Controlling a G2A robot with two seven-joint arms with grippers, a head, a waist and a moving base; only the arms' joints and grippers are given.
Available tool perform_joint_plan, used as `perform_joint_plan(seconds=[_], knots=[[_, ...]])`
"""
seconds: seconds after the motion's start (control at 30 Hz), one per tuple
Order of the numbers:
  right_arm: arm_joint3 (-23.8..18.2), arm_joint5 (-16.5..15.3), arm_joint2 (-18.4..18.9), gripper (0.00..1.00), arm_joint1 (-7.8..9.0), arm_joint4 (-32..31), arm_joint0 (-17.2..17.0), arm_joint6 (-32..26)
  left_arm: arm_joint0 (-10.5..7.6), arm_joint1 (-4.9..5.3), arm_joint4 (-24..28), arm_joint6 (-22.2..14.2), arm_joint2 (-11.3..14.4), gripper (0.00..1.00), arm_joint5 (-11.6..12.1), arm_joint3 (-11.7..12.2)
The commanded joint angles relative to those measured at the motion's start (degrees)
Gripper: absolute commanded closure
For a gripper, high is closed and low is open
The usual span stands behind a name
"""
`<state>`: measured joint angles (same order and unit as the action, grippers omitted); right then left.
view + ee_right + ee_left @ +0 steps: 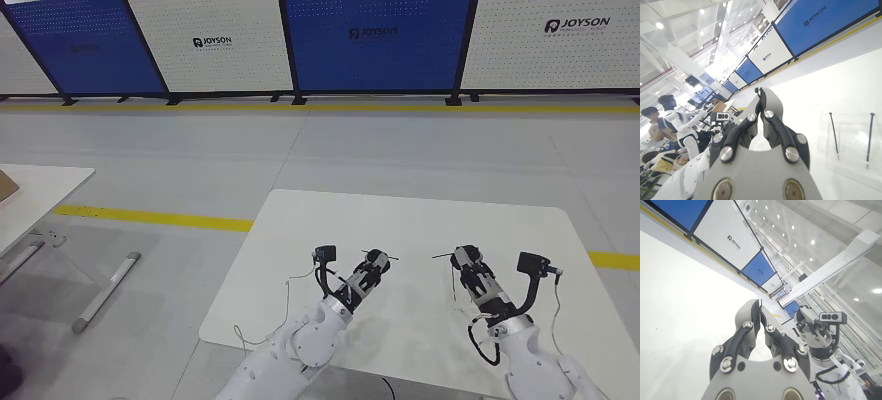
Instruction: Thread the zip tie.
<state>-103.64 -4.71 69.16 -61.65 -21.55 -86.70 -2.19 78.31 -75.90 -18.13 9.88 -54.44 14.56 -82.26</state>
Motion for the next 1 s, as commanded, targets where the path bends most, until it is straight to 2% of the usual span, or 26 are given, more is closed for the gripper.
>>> perform_joint_plan(seconds=[0.0,0.23,0.47,0.53,0.9,0.97], knots=[[0.0,0.0,0.0,1.00,0.00,0.0,0.0,0.0,0.03,0.02,0.0,0.0,-0.1,1.00,0.0,-0.1],[0.1,-0.3,-0.9,1.00,-0.25,-0.7,0.1,0.2,0.13,0.00,0.0,-0.1,0.0,1.00,-0.1,-0.4],[2.7,1.5,-7.0,1.00,-2.07,-4.9,2.2,6.8,2.74,0.53,-1.4,-2.0,-0.5,1.00,2.6,-2.8],[3.5,3.1,-7.7,1.00,-2.42,-6.6,2.7,8.2,3.42,0.71,-0.9,-2.6,-0.9,1.00,3.7,-3.4],[3.5,3.0,-7.6,1.00,-2.54,-6.5,2.6,8.1,3.51,0.69,0.3,-2.8,-1.1,1.00,3.6,-3.8],[3.8,2.6,-7.7,1.00,-2.73,-6.1,2.5,7.6,3.44,0.68,0.4,-1.9,-1.5,1.00,3.5,-3.8]])
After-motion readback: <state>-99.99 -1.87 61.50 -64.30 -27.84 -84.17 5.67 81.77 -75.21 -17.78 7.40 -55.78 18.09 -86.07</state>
